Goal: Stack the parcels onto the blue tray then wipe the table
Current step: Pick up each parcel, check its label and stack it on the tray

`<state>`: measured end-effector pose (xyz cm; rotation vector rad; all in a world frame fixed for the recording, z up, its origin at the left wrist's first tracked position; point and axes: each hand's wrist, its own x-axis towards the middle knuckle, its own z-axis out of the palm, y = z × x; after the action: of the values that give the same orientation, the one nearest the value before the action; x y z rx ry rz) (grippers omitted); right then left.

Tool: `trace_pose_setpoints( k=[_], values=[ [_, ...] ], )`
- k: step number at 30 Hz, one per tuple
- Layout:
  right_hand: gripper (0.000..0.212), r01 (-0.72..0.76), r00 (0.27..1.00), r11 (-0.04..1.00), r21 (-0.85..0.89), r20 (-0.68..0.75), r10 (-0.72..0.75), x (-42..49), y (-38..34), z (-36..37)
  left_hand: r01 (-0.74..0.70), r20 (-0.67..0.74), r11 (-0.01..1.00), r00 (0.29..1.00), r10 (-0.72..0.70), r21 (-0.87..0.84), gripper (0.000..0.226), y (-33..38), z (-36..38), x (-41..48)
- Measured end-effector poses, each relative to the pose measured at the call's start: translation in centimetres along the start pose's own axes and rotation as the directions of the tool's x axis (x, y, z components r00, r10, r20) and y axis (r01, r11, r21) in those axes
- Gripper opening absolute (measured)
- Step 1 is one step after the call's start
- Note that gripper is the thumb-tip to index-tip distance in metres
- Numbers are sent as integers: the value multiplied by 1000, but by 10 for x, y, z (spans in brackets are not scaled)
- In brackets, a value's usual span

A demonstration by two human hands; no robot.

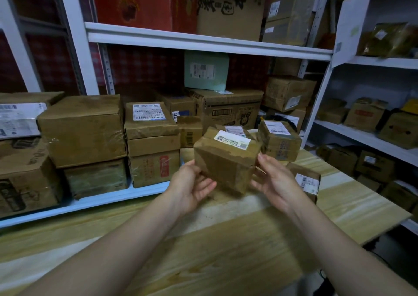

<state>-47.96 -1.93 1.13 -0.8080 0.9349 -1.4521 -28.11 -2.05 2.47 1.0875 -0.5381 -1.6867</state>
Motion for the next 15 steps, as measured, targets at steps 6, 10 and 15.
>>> trace_pose_setpoints(
  k=[6,10,15],
  values=[
    [24,-18,999,999,-33,-36,17,-2,-2,1,32,15,996,999,-31,-88,33,4,-3,1],
    [35,-25,998,997,-68,-63,21,-1,-4,1,9,22,1000,1000,-9,-1,17,5,-4,-3],
    [39,-34,995,997,-75,-97,27,-1,-3,2,-42,37,998,999,40,57,26,4,-1,-6]
  ],
)
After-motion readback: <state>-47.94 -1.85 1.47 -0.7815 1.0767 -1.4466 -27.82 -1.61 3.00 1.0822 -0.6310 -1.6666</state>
